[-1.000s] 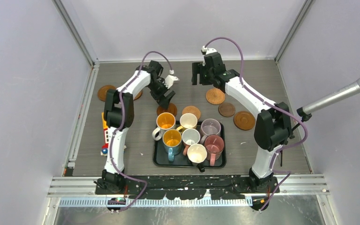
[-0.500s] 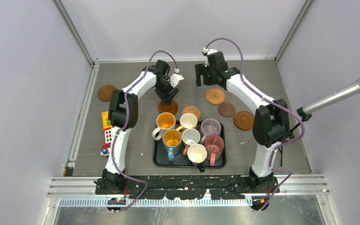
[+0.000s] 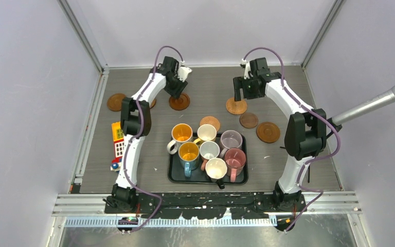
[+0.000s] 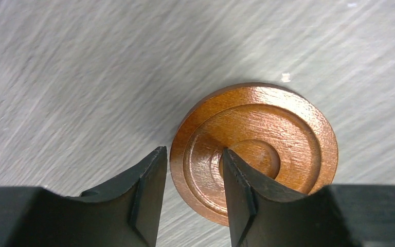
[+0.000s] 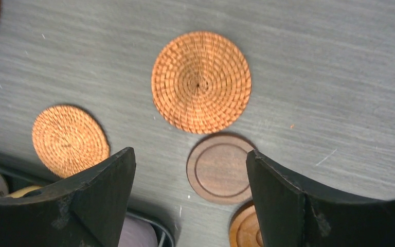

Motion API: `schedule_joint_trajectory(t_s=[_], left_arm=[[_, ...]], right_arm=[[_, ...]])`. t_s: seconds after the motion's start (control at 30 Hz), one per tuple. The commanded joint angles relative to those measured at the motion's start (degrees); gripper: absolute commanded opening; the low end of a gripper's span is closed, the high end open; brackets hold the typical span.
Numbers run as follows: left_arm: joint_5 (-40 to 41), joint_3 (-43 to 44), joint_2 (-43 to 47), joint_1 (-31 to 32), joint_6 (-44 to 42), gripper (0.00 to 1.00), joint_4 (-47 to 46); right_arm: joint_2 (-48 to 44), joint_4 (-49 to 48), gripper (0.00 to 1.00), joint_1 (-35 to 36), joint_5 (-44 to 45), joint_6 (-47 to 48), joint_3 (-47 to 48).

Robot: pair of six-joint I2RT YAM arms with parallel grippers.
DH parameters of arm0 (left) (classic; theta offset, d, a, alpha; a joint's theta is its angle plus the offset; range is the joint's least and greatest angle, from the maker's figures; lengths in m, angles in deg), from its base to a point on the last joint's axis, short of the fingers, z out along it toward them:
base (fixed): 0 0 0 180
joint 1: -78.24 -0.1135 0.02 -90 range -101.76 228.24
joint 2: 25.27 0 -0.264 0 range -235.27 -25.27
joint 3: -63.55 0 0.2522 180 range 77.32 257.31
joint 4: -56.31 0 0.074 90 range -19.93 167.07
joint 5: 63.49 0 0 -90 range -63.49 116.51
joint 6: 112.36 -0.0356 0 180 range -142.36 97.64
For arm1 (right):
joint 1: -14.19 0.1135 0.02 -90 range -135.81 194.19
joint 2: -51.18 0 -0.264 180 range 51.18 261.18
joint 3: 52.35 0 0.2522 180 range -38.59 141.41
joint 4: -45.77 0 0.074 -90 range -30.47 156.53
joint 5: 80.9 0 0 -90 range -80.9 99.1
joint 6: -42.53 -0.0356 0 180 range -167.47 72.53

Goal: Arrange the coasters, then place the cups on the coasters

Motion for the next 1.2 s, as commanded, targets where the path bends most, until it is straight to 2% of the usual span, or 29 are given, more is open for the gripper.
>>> schedule_joint_trajectory(t_s=[0.0,0.33,0.87,0.97,1.17], left_arm=[[5.53,1.25,-2.65,-3.44,1.03,0.45,0.47],[1.58,-3.73,0.7,-4.59,0.5,0.45,0.64],[-1.98,-12.51,5.85,-3.33,-1.57,0.4,0.56],[-1.31,-12.6,5.77,-3.33,-1.37,0.45,0.08],[-1.2,-8.0,4.2,-3.33,-0.25,0.71,1.51]], right_arm=[[-4.32,3.58,0.83,-1.09,-2.21,4.13,-0.99],[-3.81,11.94,0.76,-5.24,-2.75,8.84,-1.75],[-5.85,17.87,0.69,-8.31,5.18,14.54,-6.39],[-5.67,17.91,0.68,-8.34,8.11,15.08,-7.11],[-5.08,18.78,0.62,-8.43,12.09,15.98,-8.36]])
